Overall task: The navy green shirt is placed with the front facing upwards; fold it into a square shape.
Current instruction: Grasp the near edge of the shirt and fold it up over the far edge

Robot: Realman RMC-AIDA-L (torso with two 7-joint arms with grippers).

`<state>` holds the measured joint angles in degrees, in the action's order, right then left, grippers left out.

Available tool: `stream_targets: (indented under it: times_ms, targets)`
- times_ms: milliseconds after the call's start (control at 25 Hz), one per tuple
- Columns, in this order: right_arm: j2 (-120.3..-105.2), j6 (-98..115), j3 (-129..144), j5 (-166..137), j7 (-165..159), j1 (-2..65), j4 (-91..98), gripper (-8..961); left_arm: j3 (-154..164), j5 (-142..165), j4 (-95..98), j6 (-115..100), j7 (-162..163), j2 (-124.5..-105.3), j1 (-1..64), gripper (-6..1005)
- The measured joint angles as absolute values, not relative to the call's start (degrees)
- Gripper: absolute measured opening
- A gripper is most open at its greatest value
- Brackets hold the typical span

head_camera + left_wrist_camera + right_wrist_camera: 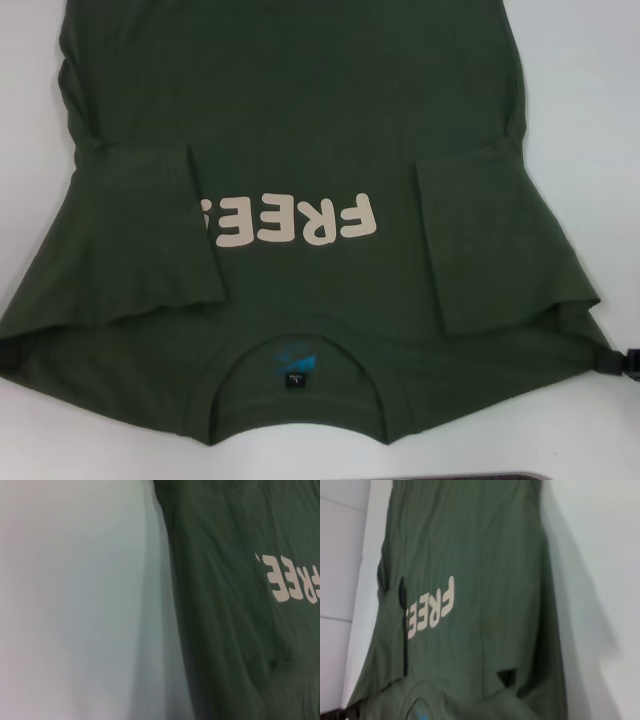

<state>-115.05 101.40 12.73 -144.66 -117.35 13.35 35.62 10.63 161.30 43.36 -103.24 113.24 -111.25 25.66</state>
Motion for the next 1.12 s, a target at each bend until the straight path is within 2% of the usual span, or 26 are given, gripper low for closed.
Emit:
stream_targets:
  times_ms: [520, 840, 1120]
  targets:
    - [-114.18, 102.8, 7.62, -145.02, -115.22, 9.19, 35.59, 45, 10.52, 162.0, 43.22, -104.44, 111.67, -110.71, 24.98, 32]
    - [-113.9, 103.6, 7.88, -145.03, -115.32, 10.91, 35.58, 48, 11.05, 161.93, 42.71, -104.88, 111.27, -111.03, 24.87, 31]
    - [-114.03, 106.37, 7.77, -144.82, -114.33, 14.22, 35.45, 50, 11.13, 159.46, 41.2, -110.46, 108.8, -111.13, 27.19, 31]
